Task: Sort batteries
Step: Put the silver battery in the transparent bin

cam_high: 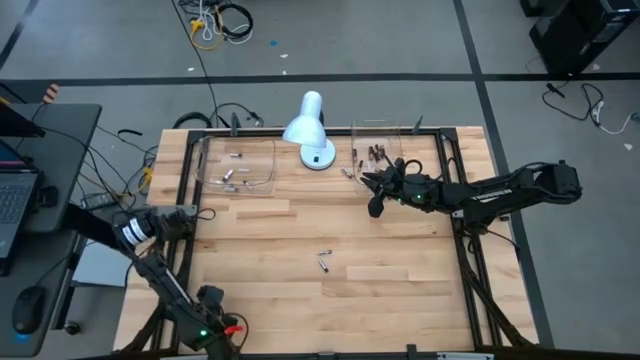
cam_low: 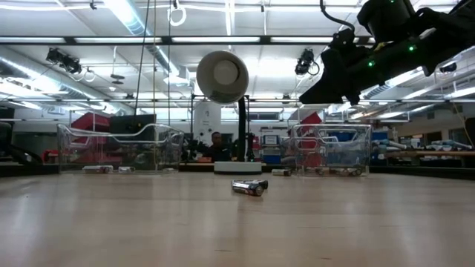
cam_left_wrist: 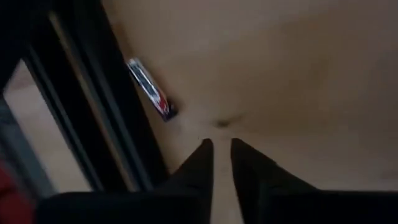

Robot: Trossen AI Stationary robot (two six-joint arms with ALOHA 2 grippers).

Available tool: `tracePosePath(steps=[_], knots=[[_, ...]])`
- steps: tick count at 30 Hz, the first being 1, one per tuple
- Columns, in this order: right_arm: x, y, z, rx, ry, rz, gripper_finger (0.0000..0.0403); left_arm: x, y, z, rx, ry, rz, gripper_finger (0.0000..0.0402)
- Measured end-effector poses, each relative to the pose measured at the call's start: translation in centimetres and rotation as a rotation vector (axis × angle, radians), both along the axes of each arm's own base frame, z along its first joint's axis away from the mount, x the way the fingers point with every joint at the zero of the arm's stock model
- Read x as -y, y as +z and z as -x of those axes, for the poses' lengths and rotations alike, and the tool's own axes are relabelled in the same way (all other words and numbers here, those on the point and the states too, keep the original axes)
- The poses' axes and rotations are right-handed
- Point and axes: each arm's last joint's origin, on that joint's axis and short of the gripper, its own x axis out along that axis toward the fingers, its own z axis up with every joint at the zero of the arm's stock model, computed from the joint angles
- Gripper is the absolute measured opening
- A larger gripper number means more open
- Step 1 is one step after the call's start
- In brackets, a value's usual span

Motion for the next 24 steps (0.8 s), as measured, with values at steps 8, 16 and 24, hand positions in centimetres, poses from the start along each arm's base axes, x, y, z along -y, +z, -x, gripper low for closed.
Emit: tracePosePath(steps=[8, 16, 24], knots=[[0.0, 0.1, 0.0, 0.008, 0.000, 0.001, 0.0058, -0.4, -0.5, -0.2, -0.324, -0.252, 0.131, 0.0002], [0.0, 0.1, 0.0, 0.016, -0.002, -0.011, 0.0058, -1.5, -2.3, 0.4, -0.296, -0.267, 0.072, 0.0001], [0.0, 0.1, 0.0, 0.028, -0.006, -0.023, 0.0058, -2.1, -3.1, 0.6, -0.266, -0.285, 0.023, 0.0000]])
